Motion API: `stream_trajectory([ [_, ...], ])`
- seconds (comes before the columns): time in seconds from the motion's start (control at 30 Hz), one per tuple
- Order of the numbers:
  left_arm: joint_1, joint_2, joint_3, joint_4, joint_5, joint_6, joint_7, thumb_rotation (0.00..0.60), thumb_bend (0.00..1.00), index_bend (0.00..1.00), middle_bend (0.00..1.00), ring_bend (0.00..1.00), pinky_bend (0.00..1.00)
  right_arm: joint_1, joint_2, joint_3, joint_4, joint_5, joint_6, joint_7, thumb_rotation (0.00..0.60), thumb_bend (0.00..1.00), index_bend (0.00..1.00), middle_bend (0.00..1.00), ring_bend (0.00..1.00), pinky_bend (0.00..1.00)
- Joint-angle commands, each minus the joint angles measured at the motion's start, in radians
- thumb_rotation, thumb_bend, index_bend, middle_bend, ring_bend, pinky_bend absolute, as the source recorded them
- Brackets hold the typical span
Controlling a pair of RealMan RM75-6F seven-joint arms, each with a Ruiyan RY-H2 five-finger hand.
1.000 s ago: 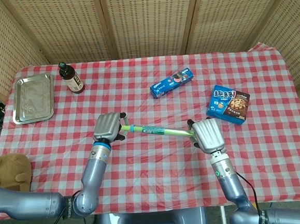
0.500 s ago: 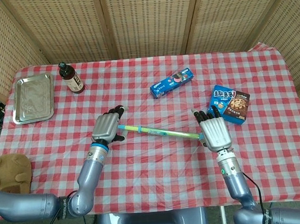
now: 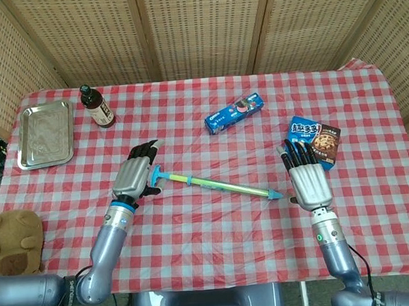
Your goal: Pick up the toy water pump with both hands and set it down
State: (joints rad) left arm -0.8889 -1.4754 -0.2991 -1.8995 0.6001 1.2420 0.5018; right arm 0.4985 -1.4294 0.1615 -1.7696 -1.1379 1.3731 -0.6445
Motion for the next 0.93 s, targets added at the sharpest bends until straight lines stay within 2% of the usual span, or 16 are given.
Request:
stream_trajectory([
  [0.03, 0.128, 0.068, 0.146, -0.025, 0.292, 0.130, -0.039, 0.600, 0.35, 0.00, 0.00, 0.00, 0.00, -0.065, 0.039, -0.049, 0.036, -0.115, 0.055, 0.139, 0.600, 0.23, 0.05, 0.00, 0.00, 0.00],
  [0.13, 0.213, 0.052, 0.257, 0.046, 0.499, 0.302, 0.023, 0.600, 0.26, 0.00, 0.00, 0.00, 0.00, -0.112, 0.045, -0.086, 0.096, -0.204, 0.113, 0.230, 0.600, 0.21, 0.03, 0.00, 0.00, 0.00],
  [0.43, 0.433, 0.091, 0.447, 0.081, 0.690, 0.517, 0.041, 0.600, 0.14, 0.00, 0.00, 0.00, 0.00, -0.222, 0.054, -0.173, 0.227, -0.341, 0.219, 0.402, 0.600, 0.14, 0.00, 0.00, 0.00, 0.00],
  [0.67, 0.565, 0.120, 0.525, 0.119, 0.738, 0.574, 0.028, 0.600, 0.12, 0.00, 0.00, 0.00, 0.00, -0.279, 0.047, -0.197, 0.299, -0.385, 0.264, 0.458, 0.600, 0.13, 0.00, 0.00, 0.00, 0.00],
  [0.93, 0.643, 0.156, 0.539, 0.160, 0.746, 0.561, -0.017, 0.600, 0.11, 0.00, 0.00, 0.00, 0.00, -0.306, 0.042, -0.198, 0.309, -0.421, 0.281, 0.464, 0.600, 0.13, 0.00, 0.00, 0.00, 0.00],
])
